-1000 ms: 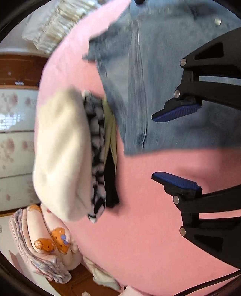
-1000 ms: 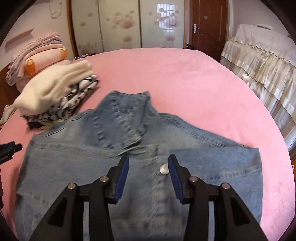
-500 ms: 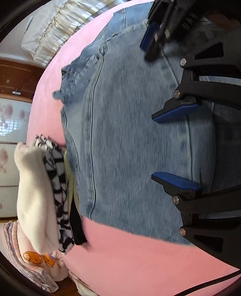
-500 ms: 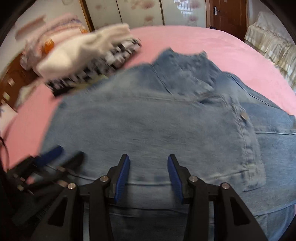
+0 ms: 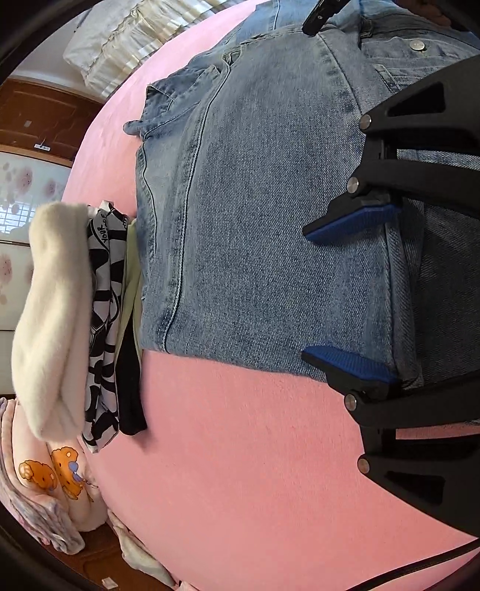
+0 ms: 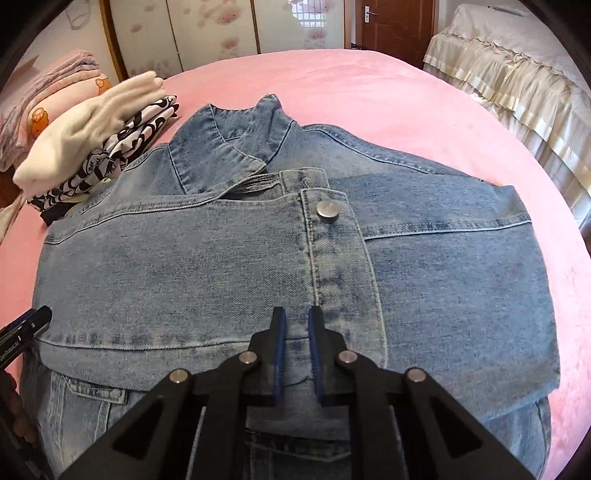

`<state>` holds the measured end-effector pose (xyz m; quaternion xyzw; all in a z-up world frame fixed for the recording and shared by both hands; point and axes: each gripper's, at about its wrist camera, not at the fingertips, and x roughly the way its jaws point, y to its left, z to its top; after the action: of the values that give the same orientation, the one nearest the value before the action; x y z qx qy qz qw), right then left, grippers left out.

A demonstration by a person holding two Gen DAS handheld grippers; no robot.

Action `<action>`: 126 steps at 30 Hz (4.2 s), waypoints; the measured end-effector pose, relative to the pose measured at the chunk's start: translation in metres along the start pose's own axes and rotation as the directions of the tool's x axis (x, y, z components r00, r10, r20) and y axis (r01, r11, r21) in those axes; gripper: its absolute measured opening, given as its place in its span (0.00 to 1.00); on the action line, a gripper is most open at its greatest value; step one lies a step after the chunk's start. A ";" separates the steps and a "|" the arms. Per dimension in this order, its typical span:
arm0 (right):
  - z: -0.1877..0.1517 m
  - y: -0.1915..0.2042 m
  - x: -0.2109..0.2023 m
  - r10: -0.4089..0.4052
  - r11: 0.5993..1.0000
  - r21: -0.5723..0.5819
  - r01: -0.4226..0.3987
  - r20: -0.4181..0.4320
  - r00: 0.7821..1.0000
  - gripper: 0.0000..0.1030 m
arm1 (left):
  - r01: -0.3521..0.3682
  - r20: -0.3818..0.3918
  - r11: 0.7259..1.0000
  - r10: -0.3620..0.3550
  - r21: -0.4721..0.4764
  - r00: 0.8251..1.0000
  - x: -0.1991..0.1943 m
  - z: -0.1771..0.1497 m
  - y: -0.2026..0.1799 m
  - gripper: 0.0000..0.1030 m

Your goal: Fold large clothes

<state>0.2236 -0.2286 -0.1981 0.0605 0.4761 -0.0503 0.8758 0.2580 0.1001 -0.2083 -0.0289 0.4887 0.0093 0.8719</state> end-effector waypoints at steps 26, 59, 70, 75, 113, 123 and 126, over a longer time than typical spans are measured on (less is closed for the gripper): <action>-0.031 0.009 -0.034 0.095 0.991 0.096 -0.094 -0.011 0.995 0.23 | 0.035 -0.027 0.999 -0.036 -0.019 0.999 -0.043 -0.015 -0.001 0.71; -0.143 -0.026 -0.255 0.087 0.996 -0.010 -0.087 0.224 0.971 0.59 | 0.110 0.032 0.978 -0.118 0.177 0.992 -0.249 -0.136 0.045 0.82; -0.220 -0.115 -0.220 0.022 0.999 0.022 -0.024 0.063 0.998 0.59 | 0.231 -0.234 0.972 -0.219 0.027 0.947 -0.168 -0.199 0.102 0.82; -0.242 -0.163 -0.195 0.048 0.993 0.104 -0.048 -0.003 0.999 0.59 | 0.264 -0.275 0.964 -0.250 0.014 0.928 -0.143 -0.216 0.103 0.82; -0.244 -0.190 -0.127 0.183 0.982 0.093 -0.166 -0.234 0.955 0.30 | 0.314 -0.331 0.937 -0.250 0.153 0.910 -0.138 -0.211 0.059 0.13; -0.208 -0.166 -0.161 0.132 0.991 0.062 -0.122 -0.216 0.967 0.19 | 0.532 -0.262 0.846 -0.523 -0.040 0.811 -0.179 -0.175 0.071 0.12; -0.186 -0.164 -0.184 0.201 0.976 0.112 -0.187 -0.131 0.971 0.19 | 0.589 -0.182 0.803 -0.596 -0.092 0.782 -0.200 -0.150 0.074 0.11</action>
<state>-0.0539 -0.3563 -0.1536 0.1535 0.5260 0.0165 0.8364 0.0225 0.1679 -0.1193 -0.1948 0.5405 -0.2604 0.7760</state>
